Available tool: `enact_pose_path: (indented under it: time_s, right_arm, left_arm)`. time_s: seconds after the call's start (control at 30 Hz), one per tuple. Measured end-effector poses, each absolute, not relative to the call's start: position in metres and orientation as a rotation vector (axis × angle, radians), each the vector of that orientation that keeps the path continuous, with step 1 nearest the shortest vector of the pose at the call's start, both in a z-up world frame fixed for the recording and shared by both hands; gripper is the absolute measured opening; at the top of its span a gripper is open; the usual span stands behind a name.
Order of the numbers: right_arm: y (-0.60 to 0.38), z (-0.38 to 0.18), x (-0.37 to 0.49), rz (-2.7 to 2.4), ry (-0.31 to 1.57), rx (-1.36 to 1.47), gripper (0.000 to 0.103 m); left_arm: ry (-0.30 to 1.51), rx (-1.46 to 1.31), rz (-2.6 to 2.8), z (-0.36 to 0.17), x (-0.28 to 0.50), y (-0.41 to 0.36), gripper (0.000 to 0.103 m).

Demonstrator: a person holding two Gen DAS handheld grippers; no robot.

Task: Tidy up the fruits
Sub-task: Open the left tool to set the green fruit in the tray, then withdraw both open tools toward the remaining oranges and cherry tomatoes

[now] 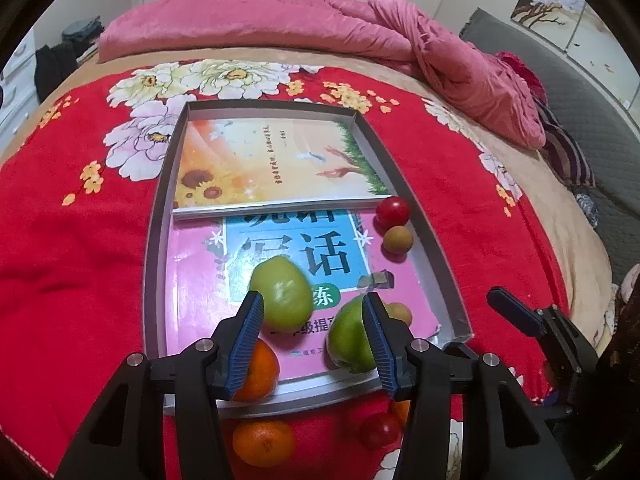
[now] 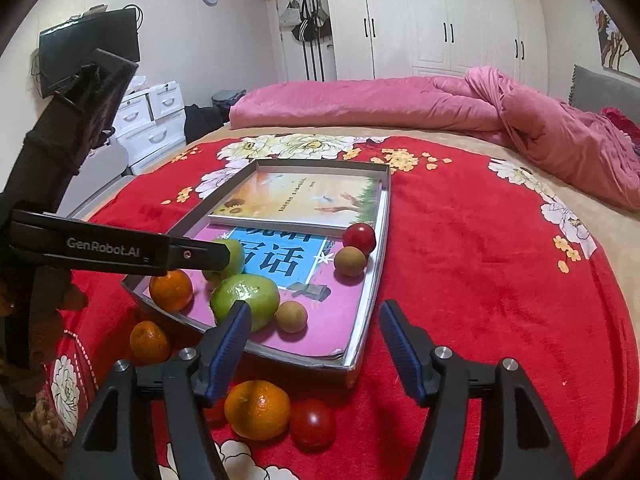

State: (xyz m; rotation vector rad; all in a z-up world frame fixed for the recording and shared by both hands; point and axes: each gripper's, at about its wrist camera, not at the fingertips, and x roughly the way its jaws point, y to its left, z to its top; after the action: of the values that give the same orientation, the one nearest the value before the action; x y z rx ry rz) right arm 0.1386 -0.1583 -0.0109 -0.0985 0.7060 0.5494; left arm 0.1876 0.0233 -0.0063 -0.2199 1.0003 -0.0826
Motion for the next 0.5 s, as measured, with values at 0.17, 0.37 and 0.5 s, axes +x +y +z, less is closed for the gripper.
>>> enact_pose_path:
  time_s: [0.17,0.37,0.5]
  right_arm:
    - [-0.159,-0.010,0.139,0.543,0.701,-0.096,0.068]
    - [-0.161,-0.007,0.137,0.534,0.687,-0.098,0.073]
    - [-0.163,-0.004,0.137,0.514,0.669,-0.099,0.078]
  left_arm:
    - [0.987,-0.218,-0.078,0.001,0.184,0.023,0.059]
    - [0.982,-0.233,-0.072,0.006,0.179,0.026,0.060]
    - [0.971,-0.238,-0.067,0.010,0.175,0.029,0.062]
